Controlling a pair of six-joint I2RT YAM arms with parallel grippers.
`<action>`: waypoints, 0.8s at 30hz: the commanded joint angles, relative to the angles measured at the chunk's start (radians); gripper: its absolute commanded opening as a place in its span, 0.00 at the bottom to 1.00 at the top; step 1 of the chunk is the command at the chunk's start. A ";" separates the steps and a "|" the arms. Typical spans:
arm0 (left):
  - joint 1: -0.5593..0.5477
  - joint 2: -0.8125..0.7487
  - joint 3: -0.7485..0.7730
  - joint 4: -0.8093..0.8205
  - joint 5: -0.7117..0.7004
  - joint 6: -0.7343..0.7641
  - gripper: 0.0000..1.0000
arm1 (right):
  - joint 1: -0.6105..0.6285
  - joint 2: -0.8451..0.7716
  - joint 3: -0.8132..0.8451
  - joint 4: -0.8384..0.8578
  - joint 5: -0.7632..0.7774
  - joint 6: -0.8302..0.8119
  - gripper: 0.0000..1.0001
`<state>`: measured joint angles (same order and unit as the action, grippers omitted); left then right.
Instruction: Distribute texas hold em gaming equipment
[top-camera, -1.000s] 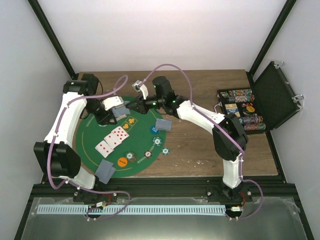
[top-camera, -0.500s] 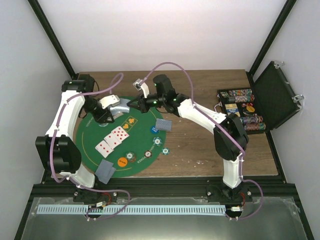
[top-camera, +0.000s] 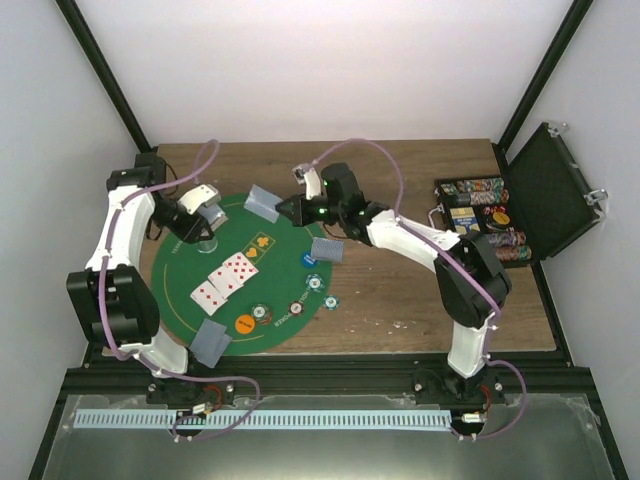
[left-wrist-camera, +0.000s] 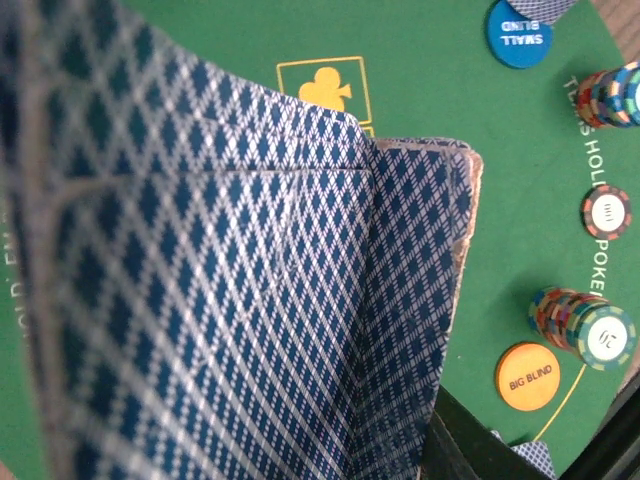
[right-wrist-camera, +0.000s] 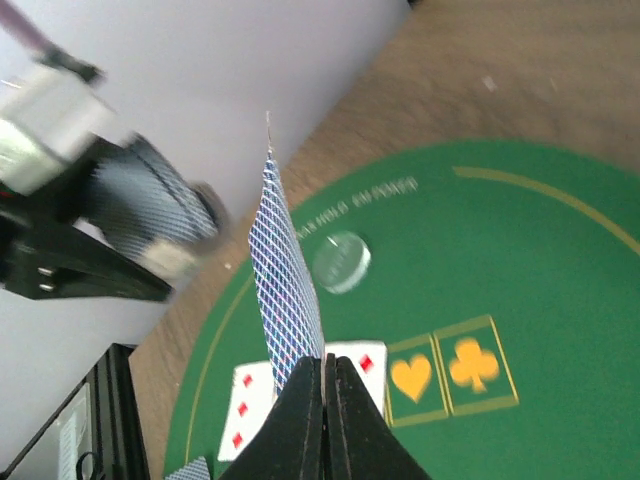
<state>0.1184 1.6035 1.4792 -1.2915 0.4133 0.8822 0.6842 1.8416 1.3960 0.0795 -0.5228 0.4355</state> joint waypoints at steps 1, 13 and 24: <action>0.022 -0.029 -0.054 0.082 0.009 -0.057 0.37 | 0.000 0.020 -0.098 0.079 0.110 0.186 0.01; 0.029 -0.085 -0.130 0.166 0.015 -0.152 0.38 | 0.058 0.206 -0.131 0.179 0.118 0.452 0.01; 0.033 -0.125 -0.175 0.181 0.014 -0.125 0.38 | 0.095 0.371 -0.018 0.143 0.111 0.542 0.01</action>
<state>0.1448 1.5089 1.3159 -1.1267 0.4088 0.7433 0.7647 2.1845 1.3430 0.2115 -0.4152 0.9108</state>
